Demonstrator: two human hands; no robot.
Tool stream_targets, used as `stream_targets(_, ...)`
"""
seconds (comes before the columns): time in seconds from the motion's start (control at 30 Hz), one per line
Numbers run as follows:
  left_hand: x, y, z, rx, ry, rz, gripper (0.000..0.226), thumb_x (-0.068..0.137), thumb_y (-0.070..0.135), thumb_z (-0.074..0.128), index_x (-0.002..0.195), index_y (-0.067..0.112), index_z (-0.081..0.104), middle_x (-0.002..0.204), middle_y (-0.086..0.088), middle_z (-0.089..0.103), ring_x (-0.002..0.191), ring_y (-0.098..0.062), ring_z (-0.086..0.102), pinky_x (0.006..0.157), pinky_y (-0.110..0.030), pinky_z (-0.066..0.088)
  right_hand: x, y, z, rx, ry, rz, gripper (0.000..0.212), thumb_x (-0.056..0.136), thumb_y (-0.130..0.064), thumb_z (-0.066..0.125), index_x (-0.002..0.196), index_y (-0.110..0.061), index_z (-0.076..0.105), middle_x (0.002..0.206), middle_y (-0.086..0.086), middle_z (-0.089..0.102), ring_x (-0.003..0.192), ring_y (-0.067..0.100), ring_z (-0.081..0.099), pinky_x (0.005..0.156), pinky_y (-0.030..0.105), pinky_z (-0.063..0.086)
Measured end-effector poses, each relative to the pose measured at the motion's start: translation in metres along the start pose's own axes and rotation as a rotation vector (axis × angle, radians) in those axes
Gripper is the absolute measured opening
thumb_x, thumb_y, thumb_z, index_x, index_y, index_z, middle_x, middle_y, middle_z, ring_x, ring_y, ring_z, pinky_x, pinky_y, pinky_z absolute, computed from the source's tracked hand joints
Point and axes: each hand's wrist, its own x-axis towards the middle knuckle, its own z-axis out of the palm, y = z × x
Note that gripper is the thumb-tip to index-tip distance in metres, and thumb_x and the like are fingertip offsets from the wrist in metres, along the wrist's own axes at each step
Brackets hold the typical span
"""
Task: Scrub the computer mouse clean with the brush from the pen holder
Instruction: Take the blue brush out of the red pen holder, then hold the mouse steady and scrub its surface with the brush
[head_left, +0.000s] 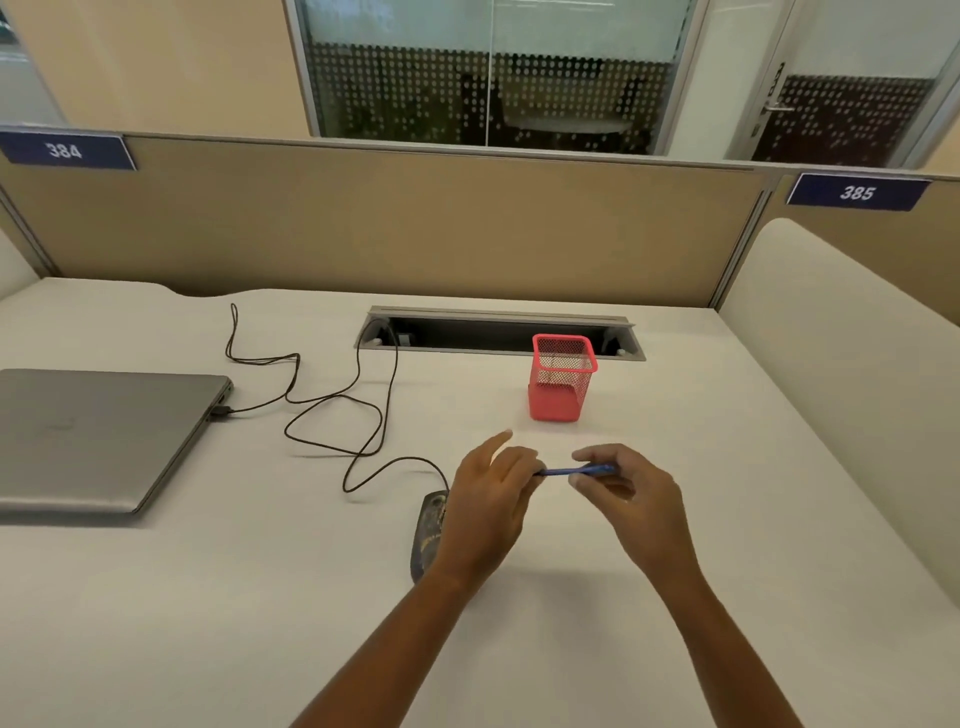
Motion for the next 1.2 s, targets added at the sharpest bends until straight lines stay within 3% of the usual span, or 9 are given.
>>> stream_targets(0.17,-0.007,-0.003,-0.013,-0.049,-0.027,0.020,0.009,0.081,0.012,0.063,0.089,0.010,0.068,0.089,-0.002,0.071,0.103,-0.026,0.063,0.085,-0.034,0.051,-0.012,-0.004,0.022,0.155,-0.080,0.065,0.024,0.080,-0.005,0.067,0.078,-0.028,0.066,0.082,-0.011,0.069,0.073,-0.005,0.065,0.067,0.002,0.049)
stream_targets(0.3,-0.010,-0.019,-0.024,-0.092,-0.155,0.021,0.017,0.084,0.018,0.058,0.098,0.013,0.066,0.107,-0.004,0.068,0.112,-0.025,0.057,0.095,-0.033,0.043,-0.011,-0.004,0.039,0.137,-0.038,0.105,0.015,0.084,-0.011,0.063,0.079,-0.024,0.065,0.078,-0.009,0.068,0.071,0.002,0.065,0.067,0.007,0.051)
stream_targets(0.4,-0.025,-0.045,-0.036,-0.243,-0.299,-0.159,0.035,0.091,0.033,0.050,0.125,0.025,0.049,0.137,0.005,0.047,0.131,-0.011,0.034,0.106,-0.023,0.021,-0.007,-0.002,0.048,0.138,0.043,0.156,0.009,0.086,-0.011,0.060,0.082,-0.017,0.065,0.073,-0.006,0.065,0.069,0.008,0.062,0.065,0.010,0.049)
stream_targets(0.53,-0.054,-0.082,-0.051,-0.368,-0.371,-0.299,0.055,0.085,0.051,0.043,0.136,0.036,0.026,0.139,0.023,0.027,0.130,0.004,0.024,0.106,-0.016,0.017,-0.004,-0.001,0.057,0.243,0.149,0.256,0.008,0.088,-0.008,0.056,0.089,-0.004,0.064,0.072,0.006,0.064,0.066,0.016,0.061,0.073,0.028,0.053)
stream_targets(0.73,-0.079,-0.106,-0.053,-0.387,-0.692,-0.354,0.092,0.072,0.068,0.052,0.143,0.034,0.005,0.146,0.022,0.005,0.133,0.004,0.008,0.108,-0.021,0.008,0.001,0.003,0.069,0.254,0.194,0.393,0.015,0.092,-0.011,0.049,0.086,-0.007,0.062,0.066,0.001,0.062,0.060,0.013,0.058,0.066,0.024,0.051)
stream_targets(0.93,-0.081,-0.104,-0.047,-0.399,-0.751,-0.359,0.122,0.053,0.079,0.056,0.145,0.025,-0.002,0.154,0.010,0.005,0.139,-0.005,0.007,0.108,-0.018,0.005,0.012,0.002,0.084,0.145,0.168,0.411,0.021,0.092,-0.009,0.046,0.090,-0.002,0.066,0.064,0.001,0.060,0.057,0.011,0.055,0.065,0.023,0.051)
stream_targets(1.2,-0.078,-0.106,-0.042,-0.396,-0.710,-0.297,0.127,0.047,0.081,0.056,0.146,0.023,0.000,0.153,0.008,0.017,0.137,-0.009,0.019,0.108,-0.020,0.012,0.040,-0.009,0.105,0.020,0.106,0.406,0.025,0.089,-0.013,0.054,0.091,0.009,0.065,0.075,0.015,0.063,0.054,0.014,0.056,0.061,0.022,0.052)
